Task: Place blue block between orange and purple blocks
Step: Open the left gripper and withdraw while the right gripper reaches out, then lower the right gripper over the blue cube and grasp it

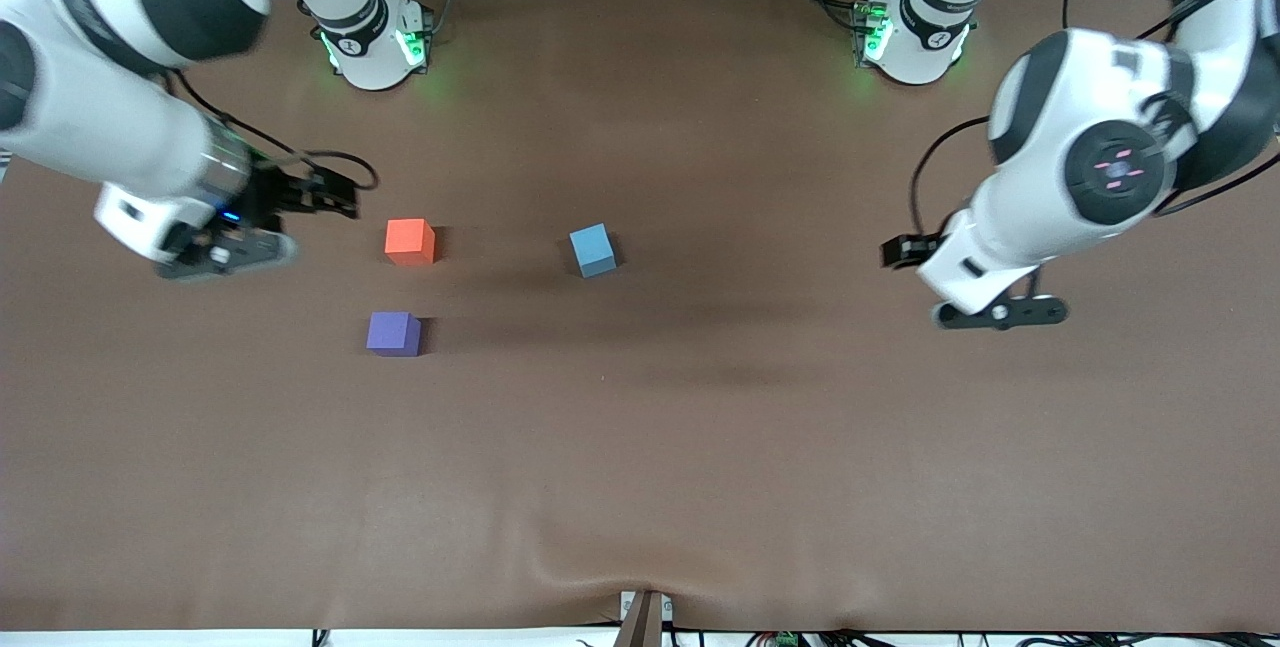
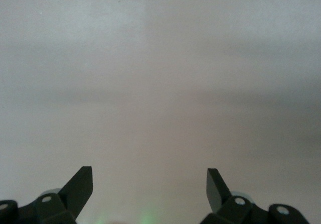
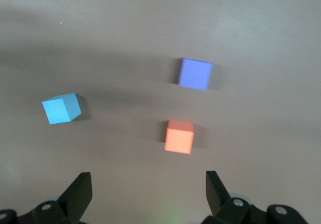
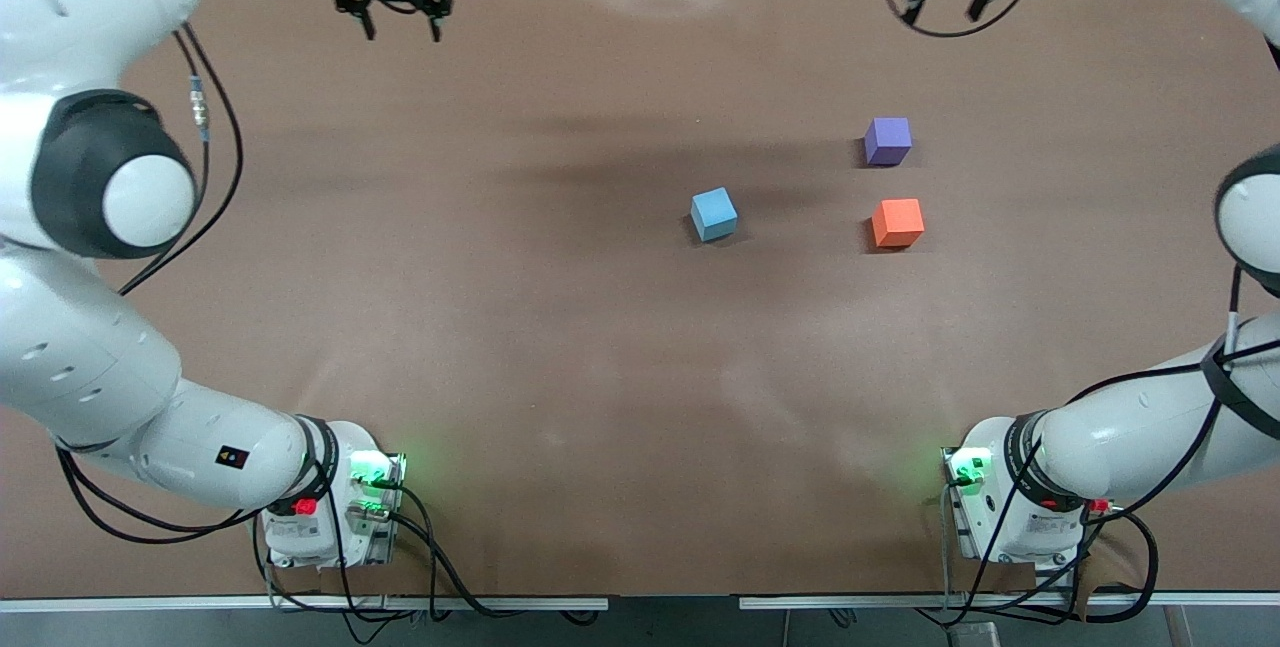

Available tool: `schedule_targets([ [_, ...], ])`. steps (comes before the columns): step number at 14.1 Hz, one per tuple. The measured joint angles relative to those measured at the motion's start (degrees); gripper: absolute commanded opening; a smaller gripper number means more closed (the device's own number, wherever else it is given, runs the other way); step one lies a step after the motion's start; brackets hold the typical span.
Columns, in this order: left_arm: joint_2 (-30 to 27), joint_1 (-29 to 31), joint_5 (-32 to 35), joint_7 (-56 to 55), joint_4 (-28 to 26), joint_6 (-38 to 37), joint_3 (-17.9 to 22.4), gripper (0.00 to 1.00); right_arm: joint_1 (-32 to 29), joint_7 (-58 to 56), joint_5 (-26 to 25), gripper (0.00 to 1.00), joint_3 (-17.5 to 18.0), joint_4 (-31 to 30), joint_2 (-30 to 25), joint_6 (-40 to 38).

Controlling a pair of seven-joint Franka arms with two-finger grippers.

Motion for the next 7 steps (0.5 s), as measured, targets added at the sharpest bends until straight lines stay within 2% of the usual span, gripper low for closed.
schedule_targets([
  [4, -3.78, 4.82, 1.04, 9.85, -3.34, 0.09, 0.0, 1.0, 10.24, 11.3, 0.15, 1.0, 0.17, -0.23, 5.16, 6.54],
  [7, -6.42, 5.23, 2.18, 10.93, -5.88, 2.25, -0.18, 1.0, 17.33, 14.21, 1.97, 1.0, 0.22, -0.69, 10.54, 11.88],
])
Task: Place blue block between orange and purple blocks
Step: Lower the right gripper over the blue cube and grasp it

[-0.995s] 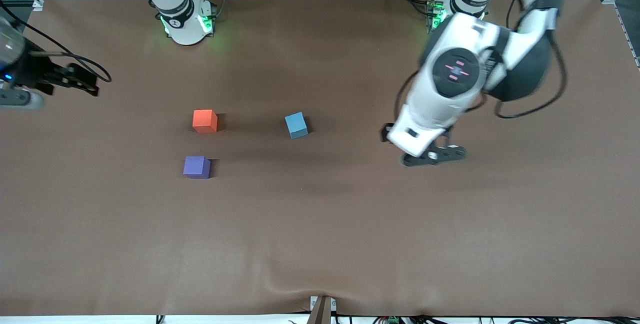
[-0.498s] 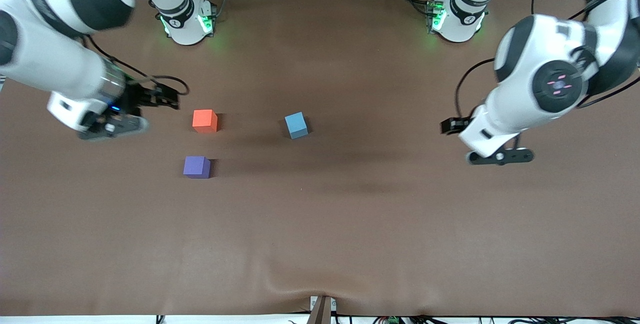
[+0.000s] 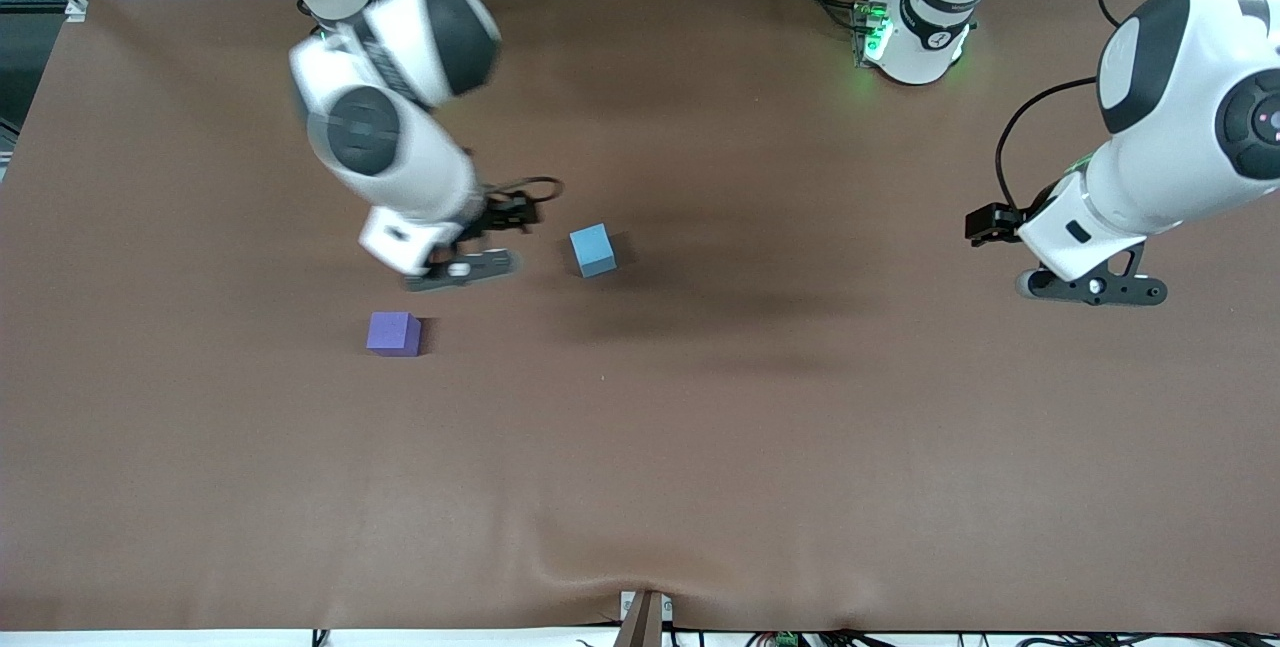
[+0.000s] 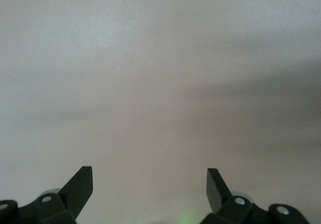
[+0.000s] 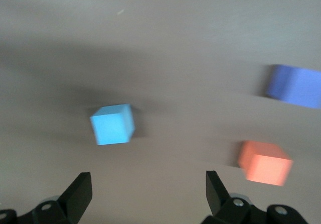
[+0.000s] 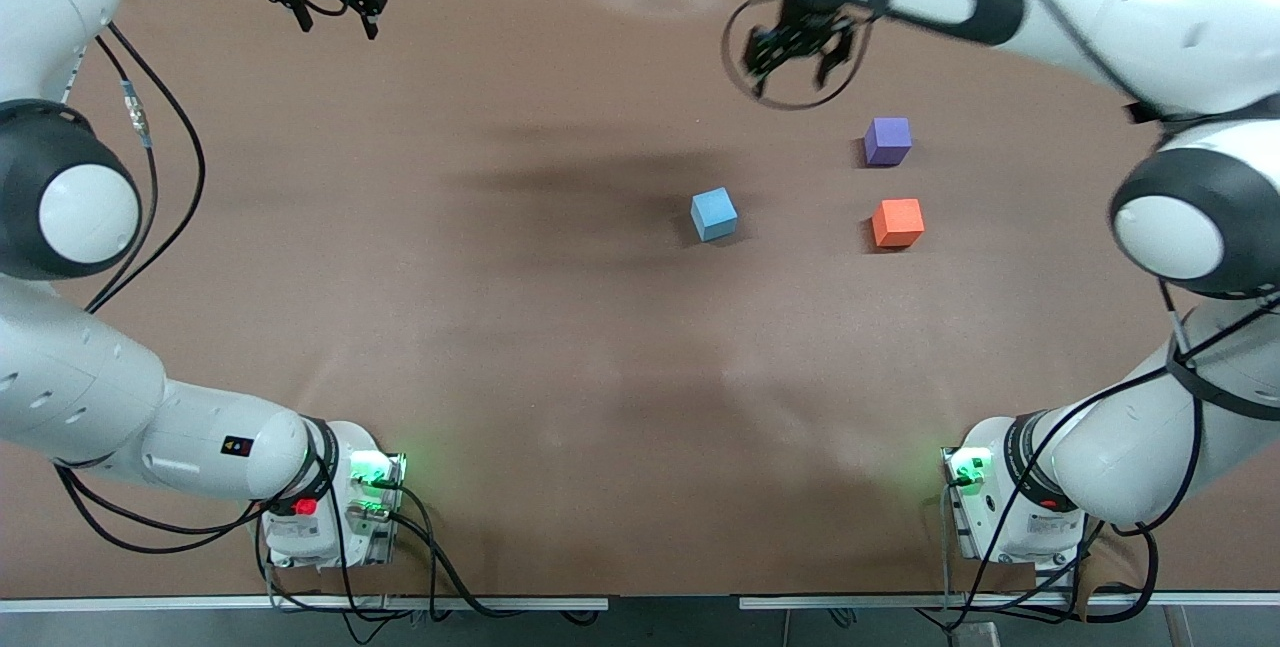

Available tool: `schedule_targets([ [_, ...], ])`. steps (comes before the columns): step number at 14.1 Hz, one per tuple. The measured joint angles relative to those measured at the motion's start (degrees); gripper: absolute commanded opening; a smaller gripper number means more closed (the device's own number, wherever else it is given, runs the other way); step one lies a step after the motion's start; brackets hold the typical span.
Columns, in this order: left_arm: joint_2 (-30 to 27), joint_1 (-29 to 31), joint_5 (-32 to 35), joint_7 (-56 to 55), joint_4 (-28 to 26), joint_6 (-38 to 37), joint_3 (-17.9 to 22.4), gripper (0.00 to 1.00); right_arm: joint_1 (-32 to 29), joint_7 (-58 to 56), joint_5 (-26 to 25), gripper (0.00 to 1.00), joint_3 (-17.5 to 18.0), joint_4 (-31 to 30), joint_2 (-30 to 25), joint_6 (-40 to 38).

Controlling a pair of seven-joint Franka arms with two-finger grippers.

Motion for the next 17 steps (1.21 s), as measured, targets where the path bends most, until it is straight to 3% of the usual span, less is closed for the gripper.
schedule_targets([
  [4, -5.87, 1.22, 0.4, 0.15, -5.87, 4.55, -0.08, 1.0, 3.88, 0.14, 2.17, 1.0, -0.04, -2.59, 5.47, 7.34],
  [7, -8.11, 3.61, 0.51, 7.19, -6.22, 4.63, -0.01, 1.0, 6.24, 0.14, 2.28, 1.0, -0.06, -6.47, 6.3, 13.99],
  [12, -8.93, 4.73, 0.51, 10.59, -0.58, -0.93, -0.12, 1.0, 9.73, 0.11, 2.28, 1.0, -0.08, -14.37, 6.86, 28.16],
  [17, -9.2, 4.74, 0.49, 6.51, 5.19, -6.5, -0.11, 1.0, 9.96, -0.4, 2.1, 1.0, -0.11, -15.34, 8.23, 30.72],
])
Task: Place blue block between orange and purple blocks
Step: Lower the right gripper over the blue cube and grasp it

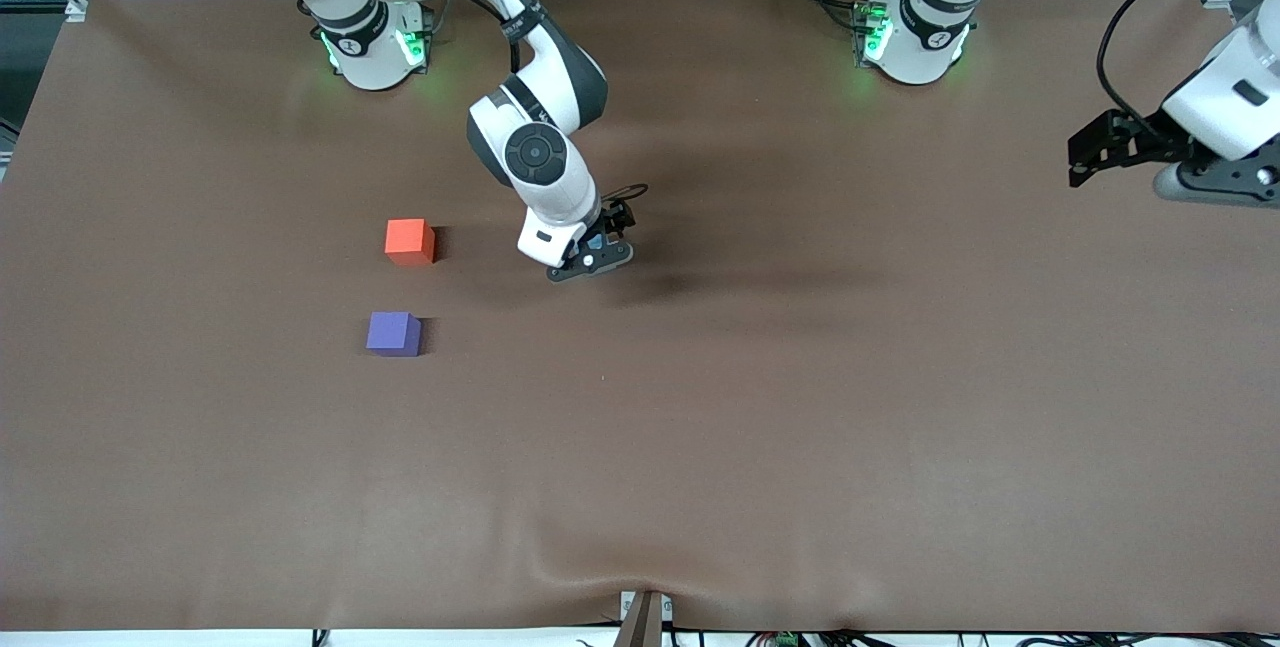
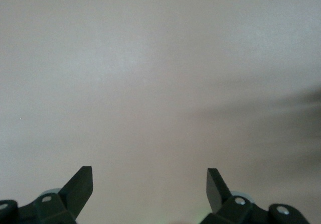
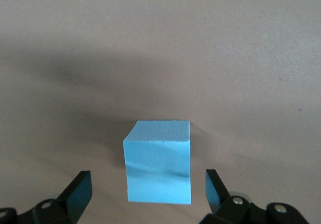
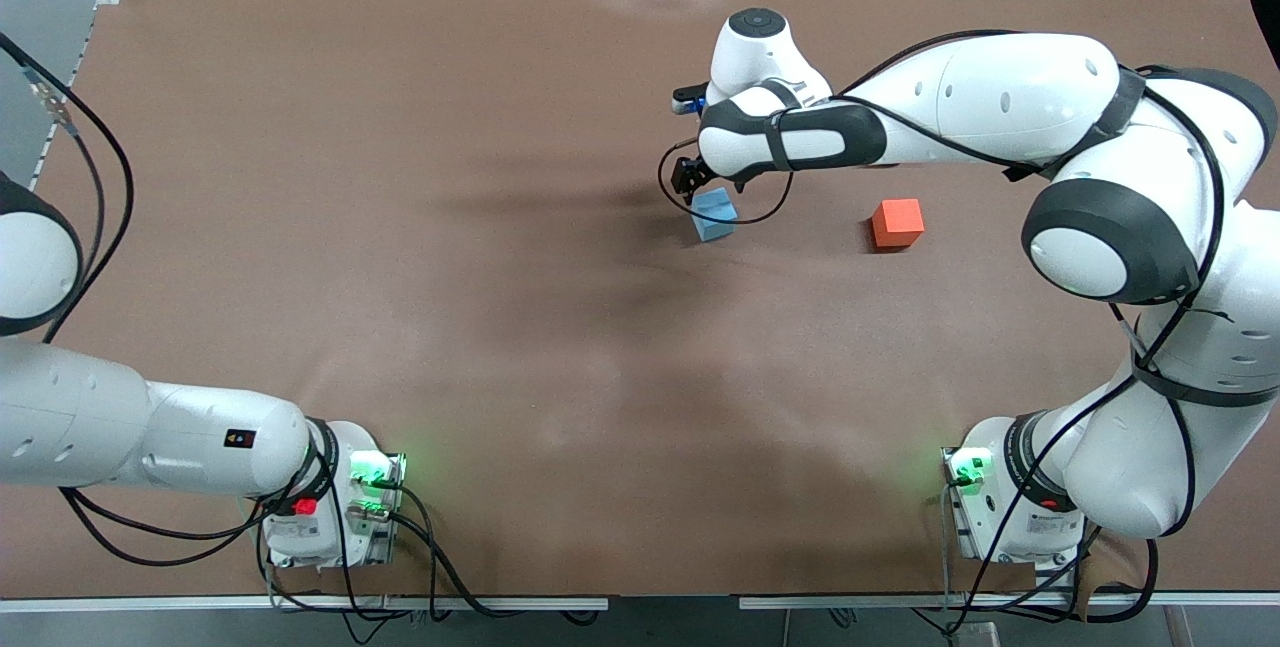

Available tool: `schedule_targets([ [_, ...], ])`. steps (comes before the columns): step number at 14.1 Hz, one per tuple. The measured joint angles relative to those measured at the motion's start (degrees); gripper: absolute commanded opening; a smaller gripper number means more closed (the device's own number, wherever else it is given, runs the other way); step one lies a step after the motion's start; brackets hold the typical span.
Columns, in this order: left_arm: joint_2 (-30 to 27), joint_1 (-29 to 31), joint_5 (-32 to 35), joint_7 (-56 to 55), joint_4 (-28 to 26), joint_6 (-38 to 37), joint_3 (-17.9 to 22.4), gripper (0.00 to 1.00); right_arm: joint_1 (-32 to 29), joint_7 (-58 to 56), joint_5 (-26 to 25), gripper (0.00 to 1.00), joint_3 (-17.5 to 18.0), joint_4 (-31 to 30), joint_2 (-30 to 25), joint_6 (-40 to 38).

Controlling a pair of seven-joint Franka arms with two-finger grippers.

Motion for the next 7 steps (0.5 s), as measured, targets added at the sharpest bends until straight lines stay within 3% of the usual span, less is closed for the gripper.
schedule_targets([
  [3, -0.01, 0.22, -1.59, -0.19, 1.3, -0.79, 0.25, 1.0, 1.41, -0.06, -0.04, 1.0, -0.02, -0.23, 2.69, 4.42],
  [4, 0.0, 0.33, -2.05, -0.19, 1.61, -0.8, 0.28, 1.0, 2.13, -0.05, -0.06, 0.86, -0.07, -0.31, 3.92, 5.86],
  [6, -0.01, 0.38, -2.21, -0.2, 2.25, -0.81, 0.28, 1.0, 2.88, -0.22, -0.71, 0.07, -0.14, -0.32, 5.48, 6.91],
  [7, -0.01, 0.38, -2.23, -0.23, 2.51, -0.82, 0.28, 1.0, 2.89, -1.05, -1.97, 0.0, -0.24, -0.31, 5.61, 6.92],
])
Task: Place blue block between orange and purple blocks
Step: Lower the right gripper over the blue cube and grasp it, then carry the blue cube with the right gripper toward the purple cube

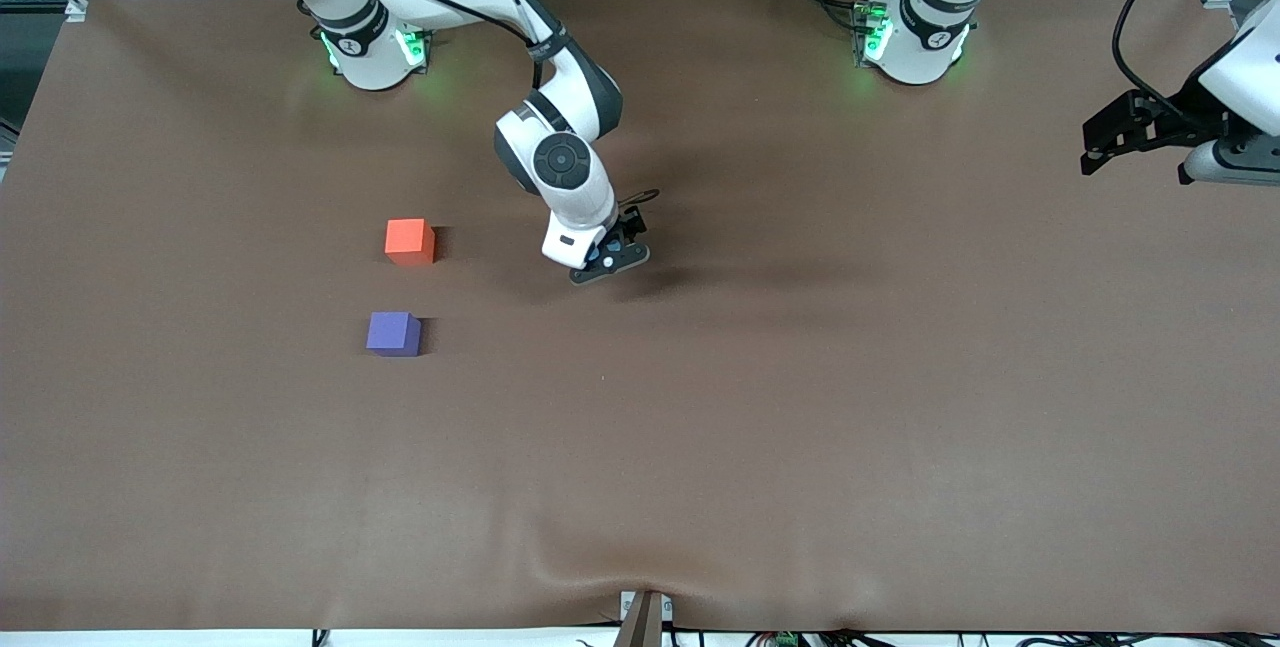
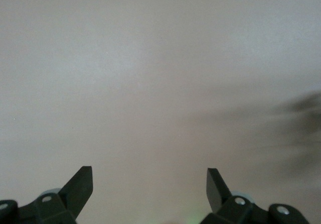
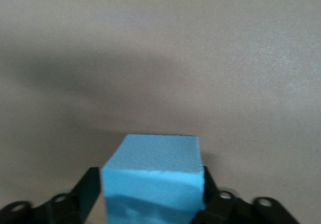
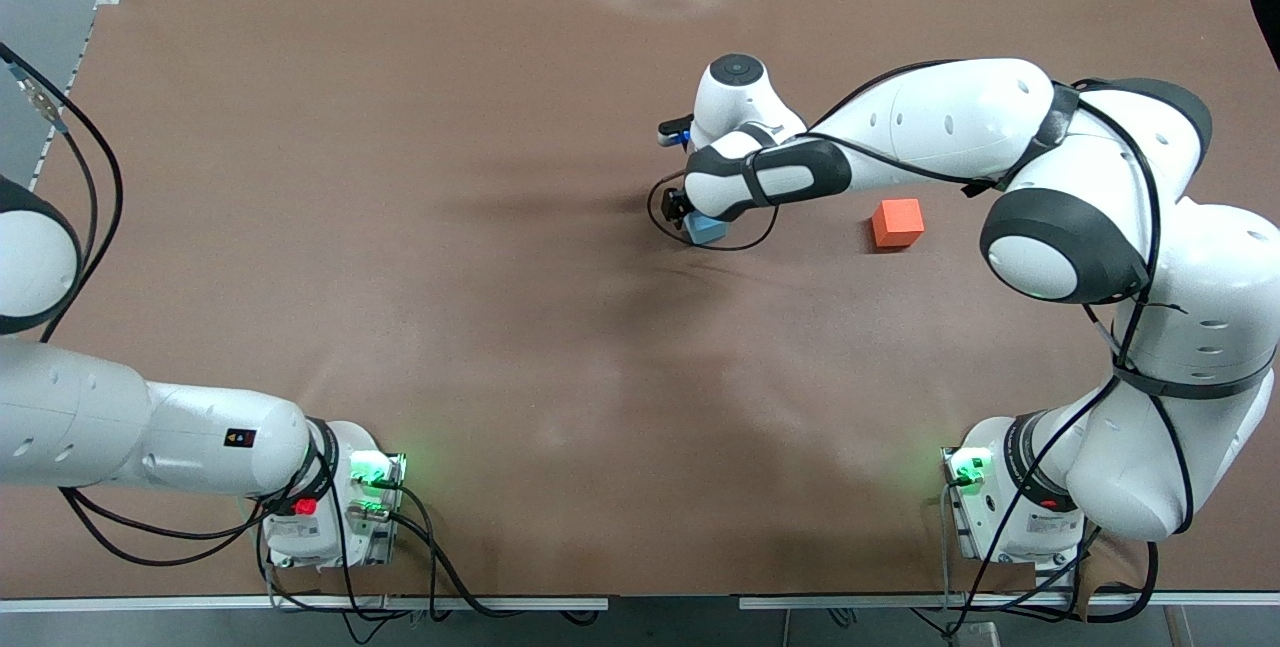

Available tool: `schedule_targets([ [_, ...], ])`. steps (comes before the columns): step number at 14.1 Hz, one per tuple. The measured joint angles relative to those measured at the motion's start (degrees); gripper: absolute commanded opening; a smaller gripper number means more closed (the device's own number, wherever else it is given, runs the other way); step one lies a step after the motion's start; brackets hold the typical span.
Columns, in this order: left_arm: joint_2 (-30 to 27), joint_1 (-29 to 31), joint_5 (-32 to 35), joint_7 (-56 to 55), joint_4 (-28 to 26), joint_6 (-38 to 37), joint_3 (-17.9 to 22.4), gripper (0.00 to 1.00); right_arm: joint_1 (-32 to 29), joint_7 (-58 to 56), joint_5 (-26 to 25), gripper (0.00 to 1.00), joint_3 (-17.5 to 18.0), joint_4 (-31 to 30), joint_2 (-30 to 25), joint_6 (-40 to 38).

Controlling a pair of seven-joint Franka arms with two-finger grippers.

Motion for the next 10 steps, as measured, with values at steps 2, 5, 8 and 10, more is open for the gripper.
schedule_targets([
  [2, 0.01, 0.0, -0.03, -0.08, 0.05, -0.02, -0.02, 1.0, -0.23, -1.71, -1.24, 0.0, -0.76, 0.79, -0.32, -1.77],
  [5, 0.01, -0.01, -0.05, -0.1, 0.05, -0.05, -0.14, 1.0, -4.37, -3.17, -1.49, 0.0, -1.76, 4.18, -3.61, -12.15],
  [8, 0.01, 0.02, -0.05, -0.1, 0.06, -0.07, -0.06, 1.0, -14.47, -8.03, -2.07, 0.0, -2.12, 4.99, -10.43, -21.45],
  [10, 0.01, 0.02, -0.08, -0.1, 0.06, -0.07, -0.13, 1.0, -22.55, -11.8, -2.1, 0.0, -2.21, 4.68, -14.31, -26.86],
])
